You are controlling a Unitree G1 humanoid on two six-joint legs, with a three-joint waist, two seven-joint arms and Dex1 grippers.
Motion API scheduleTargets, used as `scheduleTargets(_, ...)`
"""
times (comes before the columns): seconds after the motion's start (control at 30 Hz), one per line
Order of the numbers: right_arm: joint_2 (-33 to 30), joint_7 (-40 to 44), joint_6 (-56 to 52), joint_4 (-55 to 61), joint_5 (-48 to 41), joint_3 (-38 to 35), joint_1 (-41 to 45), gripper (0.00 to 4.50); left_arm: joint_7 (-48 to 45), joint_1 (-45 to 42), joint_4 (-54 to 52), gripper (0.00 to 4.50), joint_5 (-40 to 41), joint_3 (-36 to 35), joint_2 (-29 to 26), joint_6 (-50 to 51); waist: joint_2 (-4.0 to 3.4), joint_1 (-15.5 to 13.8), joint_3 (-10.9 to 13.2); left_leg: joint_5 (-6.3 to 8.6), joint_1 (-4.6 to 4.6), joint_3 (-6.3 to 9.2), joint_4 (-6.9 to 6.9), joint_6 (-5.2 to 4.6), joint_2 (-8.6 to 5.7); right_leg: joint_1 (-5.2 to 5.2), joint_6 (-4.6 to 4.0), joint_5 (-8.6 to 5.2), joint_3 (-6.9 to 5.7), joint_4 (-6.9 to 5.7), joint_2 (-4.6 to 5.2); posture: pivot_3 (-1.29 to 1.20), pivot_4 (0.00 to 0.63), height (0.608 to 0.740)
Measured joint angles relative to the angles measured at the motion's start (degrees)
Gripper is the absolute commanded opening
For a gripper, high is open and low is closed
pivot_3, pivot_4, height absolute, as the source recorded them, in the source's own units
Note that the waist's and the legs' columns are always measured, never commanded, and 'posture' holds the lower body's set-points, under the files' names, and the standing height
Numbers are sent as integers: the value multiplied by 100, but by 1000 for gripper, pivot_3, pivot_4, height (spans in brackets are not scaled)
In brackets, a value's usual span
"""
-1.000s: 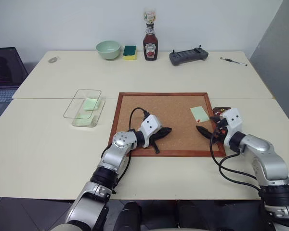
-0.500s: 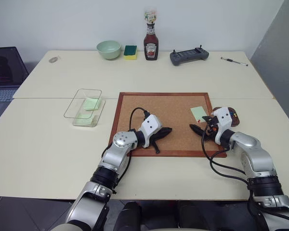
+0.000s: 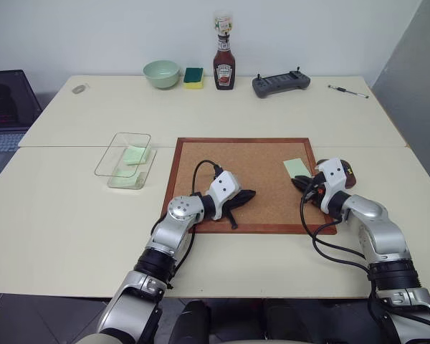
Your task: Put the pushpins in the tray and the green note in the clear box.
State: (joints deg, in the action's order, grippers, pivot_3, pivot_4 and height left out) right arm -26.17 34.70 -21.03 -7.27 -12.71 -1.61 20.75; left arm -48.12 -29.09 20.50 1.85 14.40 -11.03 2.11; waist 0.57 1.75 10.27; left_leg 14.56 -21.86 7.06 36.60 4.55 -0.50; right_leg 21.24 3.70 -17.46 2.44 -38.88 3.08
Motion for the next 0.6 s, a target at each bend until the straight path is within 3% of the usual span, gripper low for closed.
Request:
scheduleTargets(0.43, 112, -100, -251, 102, -223, -139, 0, 24, 0, 19, -46, 0, -21, 0, -8, 3, 0, 5, 0, 0, -3, -1, 0, 0, 0, 6, 0, 0, 1, -1, 0, 0, 150, 740)
scheduleTargets(0.6, 96, -93, -358, 648, -438, -287, 189, 24, -1, 32, -59, 0, -21, 0, -8, 16, -1, 9, 0, 0, -3, 0, -1, 0, 0, 6, 0, 0, 1, -1, 0, 0, 150, 740)
